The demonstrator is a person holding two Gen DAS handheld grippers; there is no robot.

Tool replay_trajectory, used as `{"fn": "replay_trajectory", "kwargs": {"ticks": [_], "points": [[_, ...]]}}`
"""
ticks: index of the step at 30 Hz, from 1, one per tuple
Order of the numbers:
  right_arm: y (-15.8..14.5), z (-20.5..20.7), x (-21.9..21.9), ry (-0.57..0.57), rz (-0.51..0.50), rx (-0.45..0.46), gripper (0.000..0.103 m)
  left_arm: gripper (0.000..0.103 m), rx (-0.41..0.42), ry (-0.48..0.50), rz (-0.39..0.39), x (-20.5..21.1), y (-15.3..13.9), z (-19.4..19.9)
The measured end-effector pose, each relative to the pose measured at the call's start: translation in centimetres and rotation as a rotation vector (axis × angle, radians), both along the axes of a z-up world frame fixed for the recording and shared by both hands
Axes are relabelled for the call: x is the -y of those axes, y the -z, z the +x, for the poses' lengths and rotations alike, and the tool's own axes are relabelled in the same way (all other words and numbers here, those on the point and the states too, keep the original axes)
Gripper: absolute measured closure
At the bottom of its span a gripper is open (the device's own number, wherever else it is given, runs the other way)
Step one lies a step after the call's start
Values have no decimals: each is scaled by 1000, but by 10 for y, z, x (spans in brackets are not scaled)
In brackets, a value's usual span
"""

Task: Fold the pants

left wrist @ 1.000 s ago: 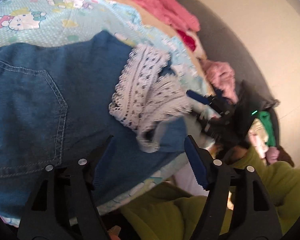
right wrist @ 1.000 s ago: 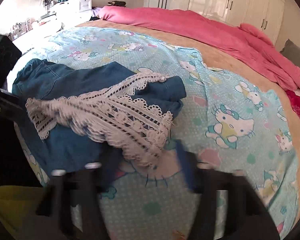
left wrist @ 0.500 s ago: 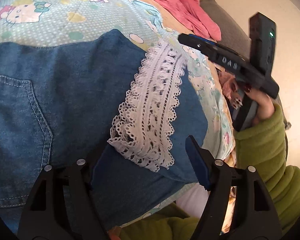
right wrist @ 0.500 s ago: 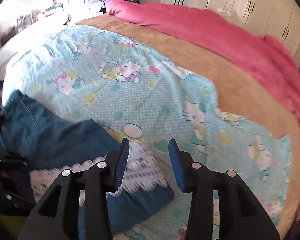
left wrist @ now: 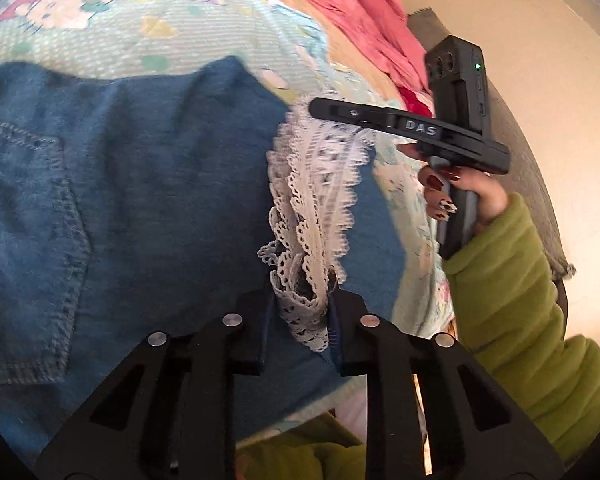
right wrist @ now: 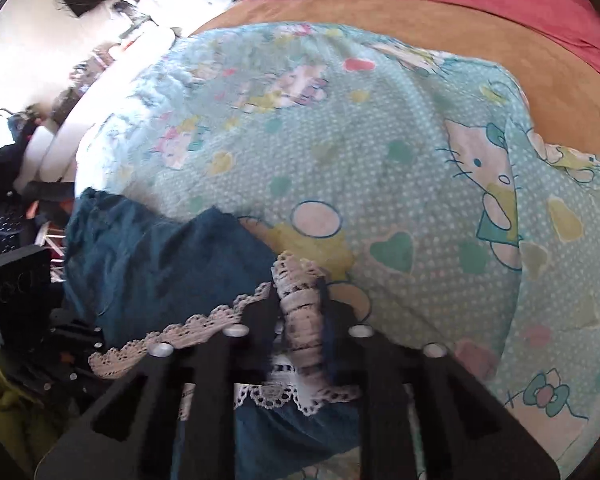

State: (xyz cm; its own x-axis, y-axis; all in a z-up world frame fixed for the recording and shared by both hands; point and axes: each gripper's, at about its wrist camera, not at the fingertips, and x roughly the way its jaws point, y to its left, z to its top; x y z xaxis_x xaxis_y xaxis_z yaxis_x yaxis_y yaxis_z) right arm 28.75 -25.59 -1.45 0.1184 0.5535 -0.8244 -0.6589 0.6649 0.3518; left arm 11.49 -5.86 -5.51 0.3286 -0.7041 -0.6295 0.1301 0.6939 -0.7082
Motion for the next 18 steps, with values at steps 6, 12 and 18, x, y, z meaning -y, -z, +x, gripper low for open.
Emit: {"fn": "replay_trajectory", "kwargs": {"ticks": [6,12,18], "points": [[-43,-26,49,28,113,77,90,89,78,112,-43,33,-28,-16],[-90,-34,28,-32,147,167,90,89,200,139,2,39,-60,-35],[-76,-28,-84,-225,55,163,90,89,148,-3,18,-20,-47,-45]]}}
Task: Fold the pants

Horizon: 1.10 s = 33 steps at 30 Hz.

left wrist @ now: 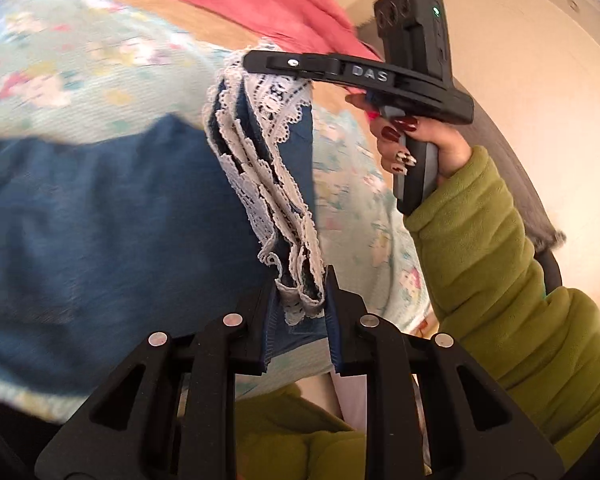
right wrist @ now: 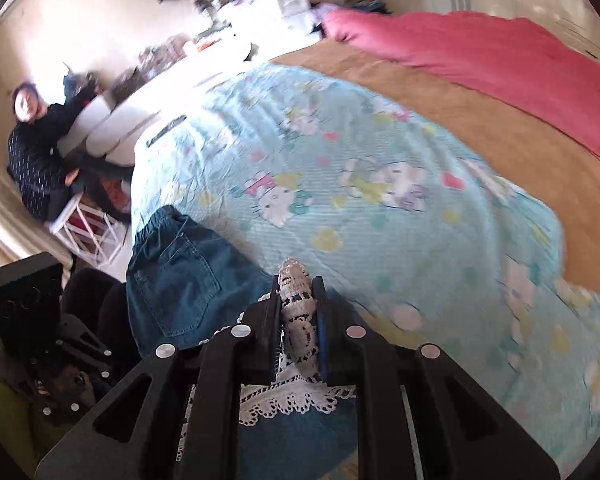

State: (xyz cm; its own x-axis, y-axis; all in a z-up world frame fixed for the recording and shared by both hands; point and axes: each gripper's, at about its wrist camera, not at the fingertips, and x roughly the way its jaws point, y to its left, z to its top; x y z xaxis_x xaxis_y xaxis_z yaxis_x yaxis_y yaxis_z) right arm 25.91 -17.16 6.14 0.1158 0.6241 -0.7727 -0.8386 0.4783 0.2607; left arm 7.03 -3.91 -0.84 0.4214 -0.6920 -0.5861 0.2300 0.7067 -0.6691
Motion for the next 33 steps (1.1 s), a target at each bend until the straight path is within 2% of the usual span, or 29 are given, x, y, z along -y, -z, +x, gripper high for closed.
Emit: {"fn": "replay_trajectory", "kwargs": {"ticks": [4,6,9,11,13,15,17,20,22,24,25,26,29,30,33], "points": [[34,-5,-79,-122,-109,-5,90,89,-57,-61,2,-26,14,-9],[54,-12,-108,-164,-179,6,90,89,-106,-70,7,-37,31,-11],[76,-12,-127,-142,-248,44,83,89,-187,-88,-11,-48,57,-11],[70,-4,-118,-85,-192,38,70,89,-214,-105,-13,-52,67,-12],[45,5,-87,5,-60,56,48,89,-212,-108,-29,-58,68,-15],[19,7,-45,101,54,90,45,89,-187,-116,-36,-65,63,-15],[4,0,-3,183,92,139,44,89,-158,-130,-46,-66,48,-16],[9,-23,34,242,34,185,44,89,-111,-132,-18,-68,37,-17],[22,-45,45,222,6,186,44,87,-90,-122,22,-65,28,-23],[39,-68,46,191,-32,170,43,87,-68,-98,74,-57,17,-25],[46,-78,41,173,-47,152,33,87,-58,-91,86,-49,12,-23],[58,-88,37,147,-75,124,28,87,-40,-82,101,-42,7,-25],[94,-114,23,106,-228,128,27,86,25,-59,174,-30,-5,-23],[106,-119,21,109,-287,158,27,85,40,-57,208,-28,-7,-22],[104,-127,29,154,-269,179,27,84,18,-67,267,-19,2,-13]]}}
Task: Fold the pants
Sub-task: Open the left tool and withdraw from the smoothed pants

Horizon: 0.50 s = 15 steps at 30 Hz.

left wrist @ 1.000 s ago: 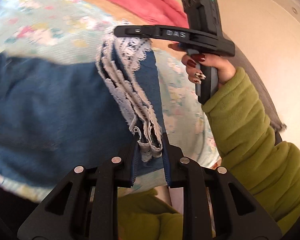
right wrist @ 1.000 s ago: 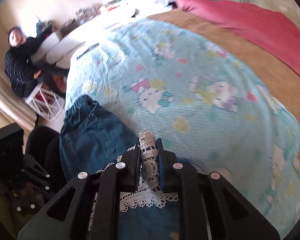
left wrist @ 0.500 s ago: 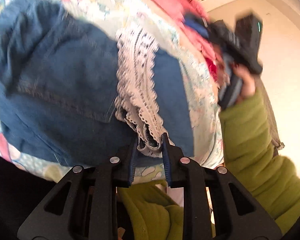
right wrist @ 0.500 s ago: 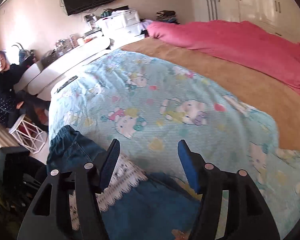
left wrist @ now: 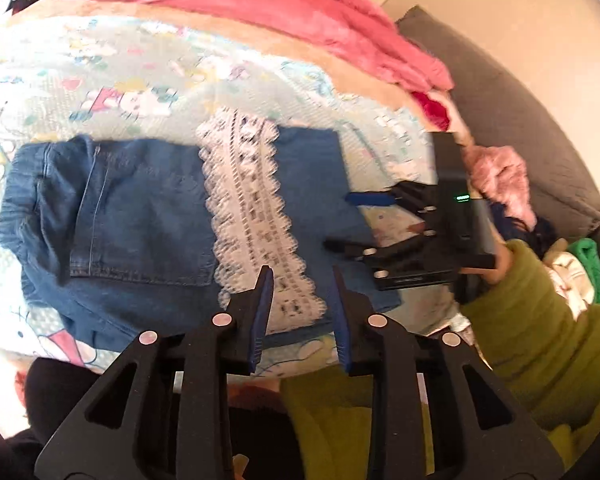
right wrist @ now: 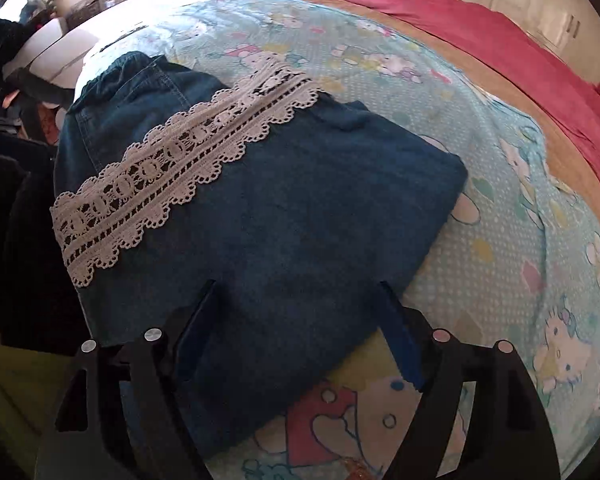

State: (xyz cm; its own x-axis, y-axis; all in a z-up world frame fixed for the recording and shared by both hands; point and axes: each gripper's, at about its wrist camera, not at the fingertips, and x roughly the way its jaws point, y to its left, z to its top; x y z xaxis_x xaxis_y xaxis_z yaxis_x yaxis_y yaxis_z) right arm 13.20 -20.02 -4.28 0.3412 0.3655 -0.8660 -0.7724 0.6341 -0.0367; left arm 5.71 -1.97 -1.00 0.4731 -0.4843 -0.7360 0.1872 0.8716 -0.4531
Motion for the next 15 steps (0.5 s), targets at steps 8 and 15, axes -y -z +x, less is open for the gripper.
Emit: {"fn": "replay_trajectory", "kwargs": {"ticks": [8,15], "points": [[-49,-48,31,49,174,122,27,63,33,38,153,6,0,16],[-37,-74,26,34,185,75,28,60,29,91,294,26,21,29]]}}
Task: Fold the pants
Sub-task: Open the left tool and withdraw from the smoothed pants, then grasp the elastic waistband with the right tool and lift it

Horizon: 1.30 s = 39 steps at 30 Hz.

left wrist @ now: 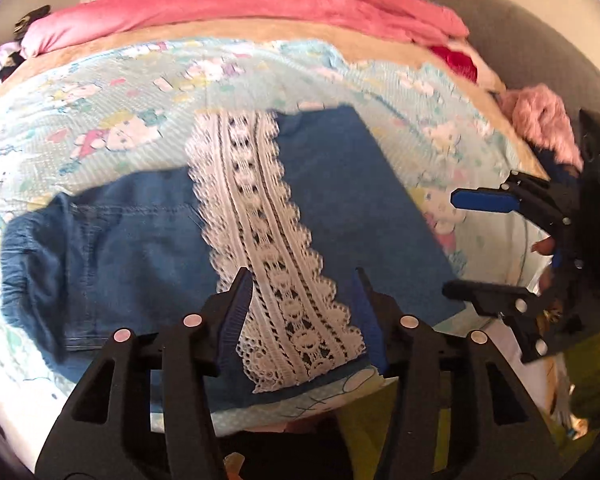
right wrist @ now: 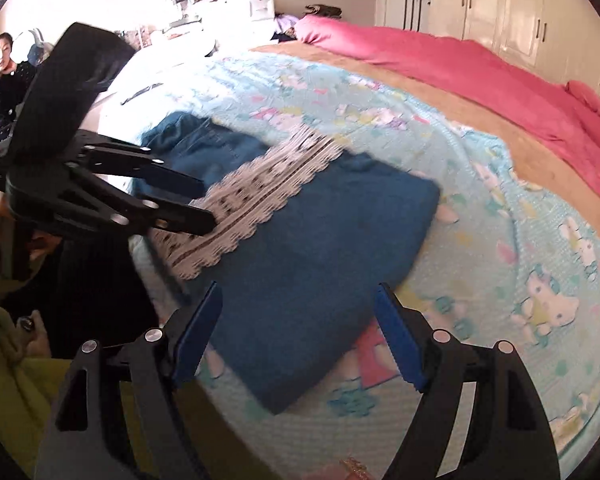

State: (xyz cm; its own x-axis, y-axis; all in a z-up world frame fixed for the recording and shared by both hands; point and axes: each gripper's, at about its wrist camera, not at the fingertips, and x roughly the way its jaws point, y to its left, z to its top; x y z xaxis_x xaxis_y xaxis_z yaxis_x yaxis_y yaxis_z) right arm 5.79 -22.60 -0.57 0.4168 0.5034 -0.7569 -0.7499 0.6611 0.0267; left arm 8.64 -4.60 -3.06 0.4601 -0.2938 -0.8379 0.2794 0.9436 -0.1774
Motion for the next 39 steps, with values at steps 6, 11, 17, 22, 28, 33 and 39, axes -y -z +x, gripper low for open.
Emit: {"fn": "replay_trajectory", "kwargs": {"ticks": [6,11,17,22,28,33,39], "points": [[42,8,-6,63,-95,-120,31,62,-46,-17,42,-9,25,-7],[33,7,-4,82,-60,-120,31,62,-51,-35,-7,-19,22,-9],[11,12,7,130,6,-97,30,56,-32,-43,-13,-18,15,-13],[0,14,11,159,22,-71,22,42,-11,-50,-18,-23,6,-15],[-15,18,6,189,43,-37,10,30,22,-77,-13,-32,-6,-20],[-28,22,-6,185,60,-7,9,21,53,-116,-11,-47,-15,-24],[-44,30,-30,156,89,17,8,13,74,-172,-25,-69,-21,-30]]}}
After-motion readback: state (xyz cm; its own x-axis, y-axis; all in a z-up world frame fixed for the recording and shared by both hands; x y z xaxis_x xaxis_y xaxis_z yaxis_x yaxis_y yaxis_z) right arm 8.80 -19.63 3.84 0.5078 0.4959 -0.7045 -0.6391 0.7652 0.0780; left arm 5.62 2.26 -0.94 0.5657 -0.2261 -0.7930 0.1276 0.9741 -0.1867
